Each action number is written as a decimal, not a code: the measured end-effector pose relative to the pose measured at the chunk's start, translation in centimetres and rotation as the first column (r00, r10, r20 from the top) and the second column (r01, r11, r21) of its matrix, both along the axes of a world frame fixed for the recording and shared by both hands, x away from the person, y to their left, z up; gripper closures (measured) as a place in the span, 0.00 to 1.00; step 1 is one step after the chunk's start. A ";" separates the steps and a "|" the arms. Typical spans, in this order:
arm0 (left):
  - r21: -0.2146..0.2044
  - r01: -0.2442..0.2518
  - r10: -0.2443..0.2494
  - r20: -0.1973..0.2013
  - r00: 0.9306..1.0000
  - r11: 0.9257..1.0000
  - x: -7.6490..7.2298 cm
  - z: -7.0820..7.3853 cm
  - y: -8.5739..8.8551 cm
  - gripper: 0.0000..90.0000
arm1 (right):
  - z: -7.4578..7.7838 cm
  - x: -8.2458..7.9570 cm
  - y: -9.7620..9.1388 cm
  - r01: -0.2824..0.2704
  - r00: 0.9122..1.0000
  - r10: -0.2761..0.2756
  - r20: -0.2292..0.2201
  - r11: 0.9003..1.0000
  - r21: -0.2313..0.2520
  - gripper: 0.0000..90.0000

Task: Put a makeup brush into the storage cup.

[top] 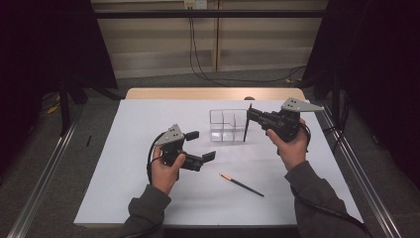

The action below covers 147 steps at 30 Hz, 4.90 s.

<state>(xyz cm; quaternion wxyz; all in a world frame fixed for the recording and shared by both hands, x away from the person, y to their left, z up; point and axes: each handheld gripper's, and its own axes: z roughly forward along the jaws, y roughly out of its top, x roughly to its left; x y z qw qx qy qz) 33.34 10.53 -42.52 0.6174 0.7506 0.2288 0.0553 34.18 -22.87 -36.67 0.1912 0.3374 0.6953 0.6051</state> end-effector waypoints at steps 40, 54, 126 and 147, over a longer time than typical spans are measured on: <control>-0.016 -0.002 0.002 -0.001 1.000 1.000 -0.1 0.2 0.7 0.01 | 1.8 3.3 0.0 0.067 0.997 -0.067 0.040 0.998 -0.018 0.94; -0.019 0.002 -0.002 -0.012 1.000 1.000 -0.2 0.1 0.6 0.01 | 1.8 4.4 -0.5 0.097 0.994 -0.096 0.049 0.995 -0.013 0.94; -0.009 0.011 -0.011 0.007 1.000 1.000 -0.1 0.1 0.6 0.02 | -2.9 5.3 -0.6 0.128 0.992 -0.127 0.016 0.991 -0.049 0.93; -0.011 0.005 -0.005 0.014 1.000 1.000 -0.2 0.2 0.5 0.02 | -4.4 5.1 -0.6 0.125 0.992 -0.126 -0.011 0.990 -0.071 0.93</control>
